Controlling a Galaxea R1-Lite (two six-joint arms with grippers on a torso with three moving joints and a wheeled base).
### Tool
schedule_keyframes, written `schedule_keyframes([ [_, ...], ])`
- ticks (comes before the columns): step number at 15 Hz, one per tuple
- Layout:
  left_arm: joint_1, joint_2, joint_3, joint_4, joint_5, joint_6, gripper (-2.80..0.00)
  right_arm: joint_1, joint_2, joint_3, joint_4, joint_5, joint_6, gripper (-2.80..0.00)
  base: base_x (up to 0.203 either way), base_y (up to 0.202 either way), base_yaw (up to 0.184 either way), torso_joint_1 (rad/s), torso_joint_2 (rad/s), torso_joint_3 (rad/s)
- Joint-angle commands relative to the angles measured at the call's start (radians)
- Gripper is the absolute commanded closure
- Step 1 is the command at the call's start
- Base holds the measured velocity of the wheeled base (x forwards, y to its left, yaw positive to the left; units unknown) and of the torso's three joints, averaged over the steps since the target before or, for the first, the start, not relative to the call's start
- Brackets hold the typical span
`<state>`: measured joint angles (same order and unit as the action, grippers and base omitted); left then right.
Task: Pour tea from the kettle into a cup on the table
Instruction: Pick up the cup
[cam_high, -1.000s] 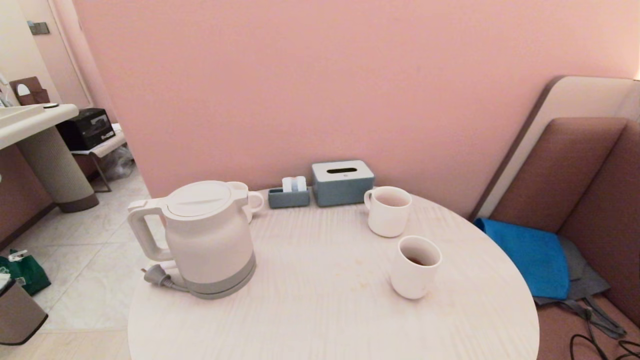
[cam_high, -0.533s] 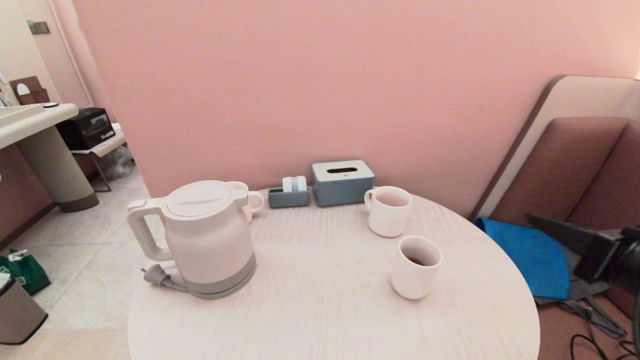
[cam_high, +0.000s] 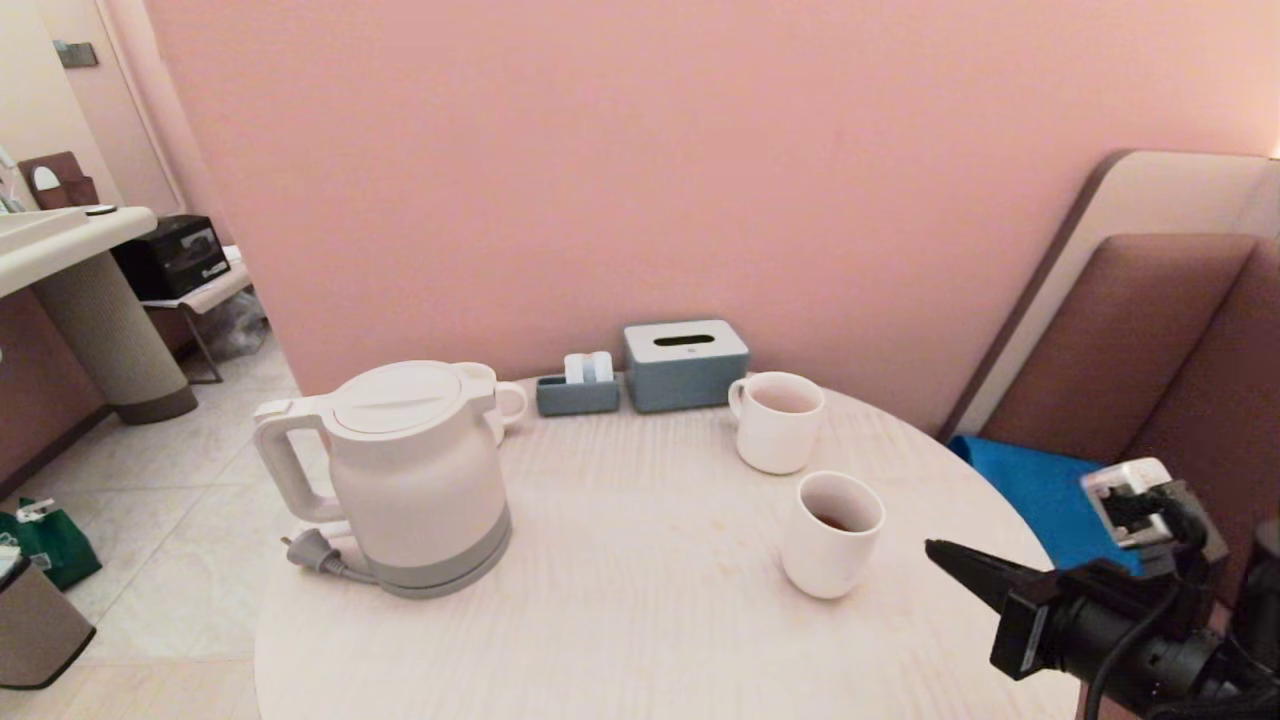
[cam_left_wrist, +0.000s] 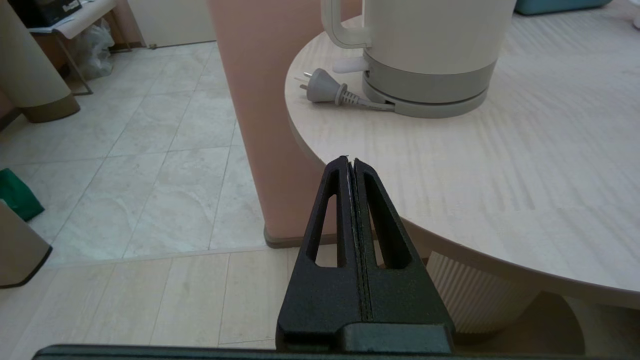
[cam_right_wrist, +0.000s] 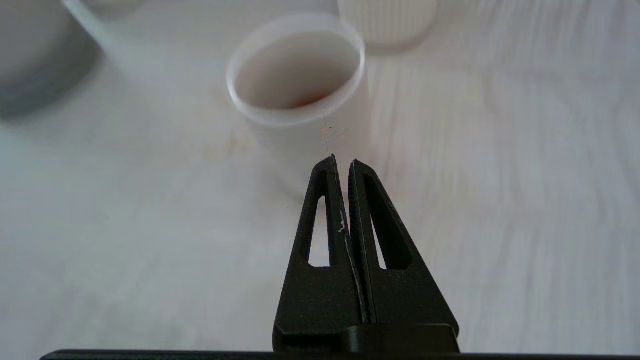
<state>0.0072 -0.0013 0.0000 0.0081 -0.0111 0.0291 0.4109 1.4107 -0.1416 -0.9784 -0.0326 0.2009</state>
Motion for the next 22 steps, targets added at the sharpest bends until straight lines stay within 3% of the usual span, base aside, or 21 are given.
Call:
schedule_keyframes([
  [1,0.000,0.001,0.000,0.000,0.000,0.000,0.00,0.005,0.080,0.036,-0.013,-0.001,-0.012,0.00,0.000,0.000,0.000,0.000,0.00,0.000],
  [6,0.000,0.001,0.000,0.000,0.000,0.000,0.00,0.017,0.209,0.062,-0.059,0.004,-0.023,0.00,0.000,0.000,0.000,0.000,0.00,0.000],
  [7,0.000,0.001,0.000,0.000,0.000,0.000,0.00,0.024,0.229,0.066,-0.091,0.005,-0.025,-2.28,0.000,0.000,0.000,0.000,0.00,0.000],
  [8,0.000,0.001,0.000,0.000,0.000,0.000,0.00,0.037,0.237,0.069,-0.122,0.006,-0.027,-2.80,0.000,0.000,0.000,0.000,0.00,0.000],
  [11,0.000,0.001,0.000,0.000,0.000,0.000,0.00,0.057,0.286,0.068,-0.127,0.018,-0.027,-2.80,0.000,0.000,0.000,0.000,0.00,0.000],
  [15,0.000,0.001,0.000,0.000,0.000,0.000,0.00,0.113,0.372,0.066,-0.238,0.010,-0.044,-2.80,0.000,0.000,0.000,0.000,0.00,0.000],
  [22,0.000,0.001,0.000,0.000,0.000,0.000,0.00,0.105,0.573,0.040,-0.488,-0.104,-0.042,-2.80,0.000,0.000,0.000,0.000,0.00,0.000],
])
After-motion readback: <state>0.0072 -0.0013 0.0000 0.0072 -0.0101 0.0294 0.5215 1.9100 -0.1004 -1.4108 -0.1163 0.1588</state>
